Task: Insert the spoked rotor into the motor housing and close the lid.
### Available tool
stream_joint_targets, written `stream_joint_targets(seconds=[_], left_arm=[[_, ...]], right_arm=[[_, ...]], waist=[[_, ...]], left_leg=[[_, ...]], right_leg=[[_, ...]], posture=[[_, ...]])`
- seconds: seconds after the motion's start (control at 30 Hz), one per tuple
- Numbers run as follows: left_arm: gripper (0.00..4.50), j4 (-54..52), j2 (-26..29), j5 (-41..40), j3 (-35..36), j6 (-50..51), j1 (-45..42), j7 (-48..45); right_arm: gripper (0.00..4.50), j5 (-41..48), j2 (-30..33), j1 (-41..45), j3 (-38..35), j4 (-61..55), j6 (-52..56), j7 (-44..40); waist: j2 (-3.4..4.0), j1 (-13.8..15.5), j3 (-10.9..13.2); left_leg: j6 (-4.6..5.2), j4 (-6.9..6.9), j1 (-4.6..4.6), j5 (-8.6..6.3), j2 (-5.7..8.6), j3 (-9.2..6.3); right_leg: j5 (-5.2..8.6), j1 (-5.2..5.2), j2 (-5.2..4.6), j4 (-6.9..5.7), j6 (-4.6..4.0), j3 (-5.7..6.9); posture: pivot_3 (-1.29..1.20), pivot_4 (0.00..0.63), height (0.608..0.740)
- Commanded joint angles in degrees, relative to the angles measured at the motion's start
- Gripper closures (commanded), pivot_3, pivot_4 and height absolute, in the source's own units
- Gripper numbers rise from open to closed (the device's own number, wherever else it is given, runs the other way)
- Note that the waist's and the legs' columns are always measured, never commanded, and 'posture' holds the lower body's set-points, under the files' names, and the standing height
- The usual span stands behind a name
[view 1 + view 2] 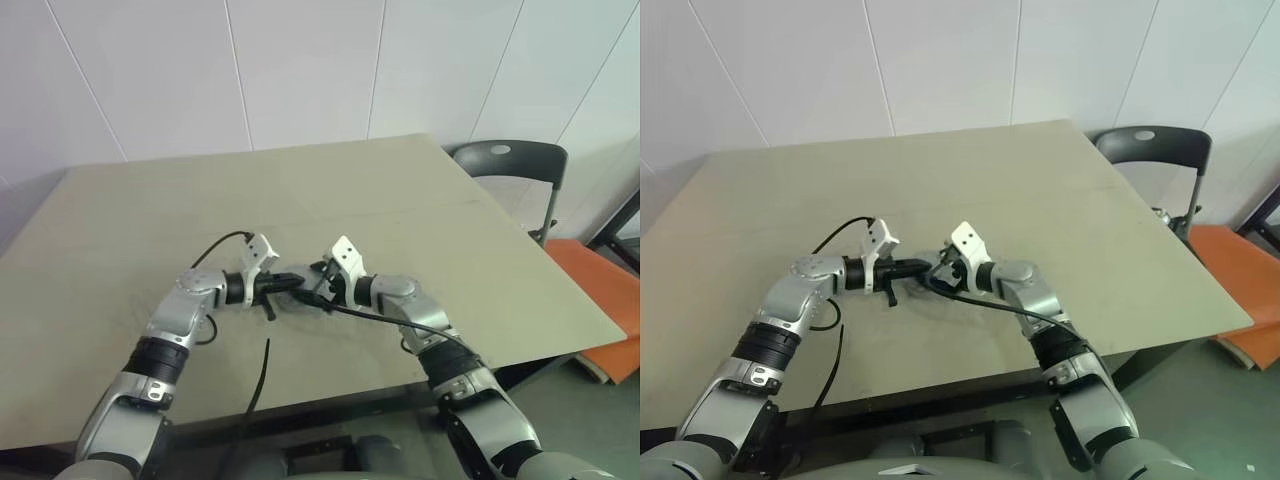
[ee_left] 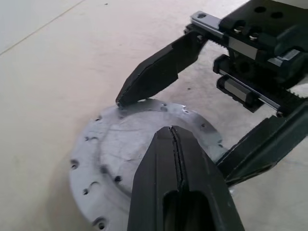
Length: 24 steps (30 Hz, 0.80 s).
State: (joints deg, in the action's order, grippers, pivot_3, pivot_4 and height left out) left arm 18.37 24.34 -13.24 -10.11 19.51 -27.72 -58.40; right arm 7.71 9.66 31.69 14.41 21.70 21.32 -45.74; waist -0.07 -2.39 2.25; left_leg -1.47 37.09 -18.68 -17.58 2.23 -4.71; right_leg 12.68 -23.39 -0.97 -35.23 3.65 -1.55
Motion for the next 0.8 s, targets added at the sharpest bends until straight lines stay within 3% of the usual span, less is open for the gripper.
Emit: stream_joint_targets(seconds=[0.03, 0.33, 0.53, 0.8], left_arm=[[4.5, 4.24, 1.6, 2.95, -0.94, 0.34, 2.06, 0.85], [4.5, 6.07, 0.98, 3.43, -0.59, -2.56, 1.66, 2.14], [4.5, 5.71, 1.13, 3.08, -1.24, -1.11, 1.97, 0.93], [4.5, 5.78, 1.88, 4.03, -1.84, -1.06, 2.2, 0.82]], right_arm=[[0.04, 4.56, 1.7, 1.65, -3.93, -6.99, -0.14, -3.21], [0.04, 8.89, 5.27, 2.01, -5.73, -11.95, 5.37, -7.3], [0.04, 13.2, 3.75, 4.4, -10.69, -11.88, 11.58, -2.7], [0.04, 15.88, 4.6, 6.37, -13.86, -10.13, 28.92, 4.87]], waist=[[0.03, -0.1, 0.04], [0.04, -0.01, 0.02], [0.05, 0.0, 0.02], [0.07, -0.01, 0.01]], left_leg=[[0.0, 0.0, 0.01, 0.0, 0.0, 0.0], [0.0, 0.04, 0.34, 0.0, -0.05, -0.01], [0.0, 0.05, 0.3, 0.0, -0.04, 0.0], [0.01, 0.01, 0.26, 0.0, -0.04, 0.0]], right_leg=[[0.0, 0.0, 0.0, 0.0, 0.0, 0.0], [0.12, 0.28, 0.08, -0.1, -0.15, 0.05], [0.03, 0.25, 0.08, -0.1, 0.01, 0.04], [0.03, 0.19, 0.0, -0.08, 0.0, -0.02]], posture=[[0.0, 0.0, 0.74], [0.0, 0.0, 0.74], [0.0, 0.0, 0.74], [0.0, 0.0, 0.74]])
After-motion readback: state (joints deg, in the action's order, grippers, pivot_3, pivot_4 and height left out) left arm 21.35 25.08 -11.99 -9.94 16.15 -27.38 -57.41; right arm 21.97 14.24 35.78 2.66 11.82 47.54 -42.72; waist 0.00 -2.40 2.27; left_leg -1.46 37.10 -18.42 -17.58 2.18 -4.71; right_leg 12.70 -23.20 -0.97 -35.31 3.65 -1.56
